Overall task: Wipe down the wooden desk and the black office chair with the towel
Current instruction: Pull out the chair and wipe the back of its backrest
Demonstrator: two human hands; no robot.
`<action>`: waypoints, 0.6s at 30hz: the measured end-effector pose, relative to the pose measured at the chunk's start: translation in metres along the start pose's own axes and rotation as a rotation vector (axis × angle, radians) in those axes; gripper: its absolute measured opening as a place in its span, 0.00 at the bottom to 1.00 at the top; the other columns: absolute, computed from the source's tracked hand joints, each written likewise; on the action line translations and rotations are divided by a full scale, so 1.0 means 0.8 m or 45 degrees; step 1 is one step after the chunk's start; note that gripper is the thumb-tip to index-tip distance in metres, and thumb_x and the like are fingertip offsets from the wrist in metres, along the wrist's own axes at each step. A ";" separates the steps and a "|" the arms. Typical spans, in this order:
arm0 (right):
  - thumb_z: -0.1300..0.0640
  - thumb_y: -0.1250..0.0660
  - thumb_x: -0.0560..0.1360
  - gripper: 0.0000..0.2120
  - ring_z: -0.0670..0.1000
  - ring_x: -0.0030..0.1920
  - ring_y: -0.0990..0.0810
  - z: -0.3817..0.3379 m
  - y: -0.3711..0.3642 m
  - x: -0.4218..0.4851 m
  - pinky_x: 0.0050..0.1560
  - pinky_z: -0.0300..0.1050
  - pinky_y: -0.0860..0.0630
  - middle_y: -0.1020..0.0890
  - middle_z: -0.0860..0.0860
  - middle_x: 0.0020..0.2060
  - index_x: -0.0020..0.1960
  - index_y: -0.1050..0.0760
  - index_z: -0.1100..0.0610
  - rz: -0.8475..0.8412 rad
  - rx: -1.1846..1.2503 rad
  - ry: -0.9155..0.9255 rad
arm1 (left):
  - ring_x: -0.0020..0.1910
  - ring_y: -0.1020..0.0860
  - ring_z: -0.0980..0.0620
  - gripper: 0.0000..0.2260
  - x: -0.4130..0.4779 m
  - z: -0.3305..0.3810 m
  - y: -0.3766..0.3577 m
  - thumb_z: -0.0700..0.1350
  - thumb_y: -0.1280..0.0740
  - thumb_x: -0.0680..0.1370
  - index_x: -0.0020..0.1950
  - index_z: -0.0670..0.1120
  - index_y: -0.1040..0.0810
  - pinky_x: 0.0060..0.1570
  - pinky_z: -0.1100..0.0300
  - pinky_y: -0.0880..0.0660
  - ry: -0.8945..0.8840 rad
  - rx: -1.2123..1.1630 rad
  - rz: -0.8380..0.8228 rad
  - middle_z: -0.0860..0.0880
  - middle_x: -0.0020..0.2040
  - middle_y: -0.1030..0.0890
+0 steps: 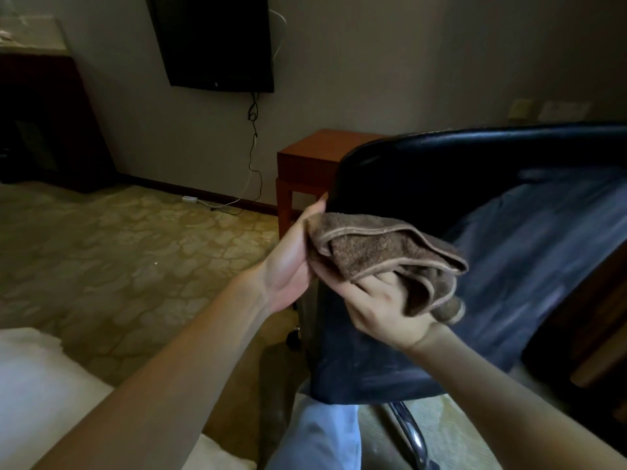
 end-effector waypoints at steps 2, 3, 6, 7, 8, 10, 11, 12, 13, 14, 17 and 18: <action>0.68 0.31 0.72 0.27 0.60 0.62 0.24 0.000 -0.007 -0.011 0.65 0.53 0.28 0.19 0.60 0.61 0.70 0.23 0.60 -0.064 0.066 0.006 | 0.74 0.27 0.48 0.27 0.001 -0.004 -0.001 0.63 0.46 0.84 0.74 0.48 0.25 0.79 0.44 0.41 0.027 -0.001 -0.046 0.46 0.72 0.23; 0.68 0.35 0.74 0.28 0.62 0.66 0.25 0.001 -0.009 -0.018 0.68 0.55 0.30 0.22 0.60 0.66 0.74 0.27 0.59 -0.147 0.052 0.051 | 0.73 0.27 0.48 0.28 0.001 -0.005 -0.001 0.64 0.46 0.83 0.75 0.49 0.27 0.78 0.44 0.40 0.038 0.006 -0.059 0.46 0.72 0.23; 0.64 0.48 0.83 0.26 0.60 0.78 0.38 0.008 -0.017 -0.057 0.79 0.45 0.45 0.34 0.62 0.77 0.80 0.39 0.57 -0.607 0.173 0.260 | 0.72 0.26 0.50 0.33 0.002 -0.007 0.002 0.69 0.43 0.79 0.80 0.55 0.35 0.75 0.45 0.33 0.073 0.067 -0.131 0.49 0.74 0.25; 0.60 0.49 0.86 0.23 0.55 0.78 0.40 0.013 -0.014 -0.068 0.76 0.33 0.50 0.34 0.61 0.77 0.80 0.37 0.55 -0.684 0.321 0.261 | 0.73 0.27 0.51 0.35 0.002 -0.007 0.004 0.71 0.42 0.77 0.81 0.57 0.38 0.74 0.46 0.32 0.087 0.092 -0.134 0.51 0.76 0.27; 0.48 0.50 0.87 0.21 0.48 0.76 0.39 0.020 -0.010 -0.083 0.72 0.25 0.51 0.32 0.57 0.76 0.79 0.36 0.48 -0.687 0.419 0.174 | 0.74 0.28 0.52 0.37 0.003 -0.006 0.007 0.72 0.41 0.76 0.82 0.58 0.40 0.75 0.46 0.34 0.100 0.124 -0.115 0.52 0.77 0.29; 0.25 0.52 0.77 0.32 0.39 0.73 0.34 0.032 -0.003 -0.111 0.67 0.27 0.43 0.28 0.44 0.74 0.76 0.37 0.37 -0.770 0.356 -0.050 | 0.75 0.30 0.52 0.41 0.001 -0.004 0.015 0.74 0.39 0.74 0.83 0.58 0.44 0.78 0.45 0.38 0.132 0.201 -0.075 0.51 0.79 0.32; 0.25 0.45 0.76 0.35 0.43 0.72 0.30 0.035 0.001 -0.119 0.66 0.29 0.38 0.27 0.45 0.73 0.76 0.35 0.42 -0.812 0.254 -0.128 | 0.76 0.30 0.51 0.45 0.001 -0.004 0.018 0.76 0.38 0.72 0.83 0.57 0.45 0.78 0.44 0.39 0.153 0.231 -0.057 0.50 0.80 0.33; 0.33 0.35 0.77 0.33 0.47 0.71 0.27 0.034 0.003 -0.126 0.64 0.31 0.32 0.26 0.50 0.73 0.76 0.34 0.48 -0.801 0.230 -0.220 | 0.76 0.31 0.50 0.48 -0.001 -0.007 0.020 0.77 0.36 0.69 0.83 0.57 0.46 0.79 0.44 0.40 0.168 0.258 -0.041 0.49 0.80 0.34; 0.44 0.29 0.77 0.30 0.50 0.69 0.25 0.032 0.014 -0.124 0.63 0.34 0.28 0.25 0.54 0.72 0.75 0.34 0.50 -0.790 0.142 -0.217 | 0.76 0.31 0.49 0.51 -0.003 -0.010 0.021 0.79 0.35 0.67 0.84 0.57 0.46 0.79 0.43 0.41 0.169 0.283 -0.029 0.48 0.80 0.34; 0.53 0.31 0.79 0.28 0.52 0.67 0.23 0.032 0.026 -0.117 0.64 0.38 0.26 0.25 0.55 0.70 0.76 0.36 0.51 -0.671 -0.032 -0.029 | 0.77 0.32 0.49 0.53 -0.003 -0.012 0.021 0.80 0.35 0.65 0.83 0.57 0.46 0.79 0.43 0.41 0.163 0.305 -0.029 0.48 0.80 0.34; 0.65 0.43 0.81 0.30 0.59 0.64 0.25 0.037 0.068 -0.070 0.66 0.53 0.30 0.28 0.54 0.72 0.82 0.44 0.57 -0.385 -0.146 0.229 | 0.74 0.29 0.52 0.51 -0.006 -0.009 0.019 0.82 0.34 0.60 0.79 0.63 0.38 0.73 0.50 0.34 0.140 0.383 -0.036 0.51 0.77 0.29; 0.64 0.42 0.82 0.29 0.59 0.65 0.25 0.043 0.082 -0.053 0.65 0.54 0.30 0.29 0.52 0.74 0.81 0.41 0.55 -0.236 -0.144 0.195 | 0.73 0.28 0.54 0.48 -0.006 -0.006 0.020 0.82 0.34 0.59 0.76 0.65 0.34 0.71 0.53 0.32 0.133 0.415 -0.029 0.53 0.75 0.27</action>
Point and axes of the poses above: each hand's wrist, its own x-axis towards the middle knuckle, its own y-axis out of the back of the hand, z = x × y, the point moved 3 cm from there along x, towards the middle knuckle
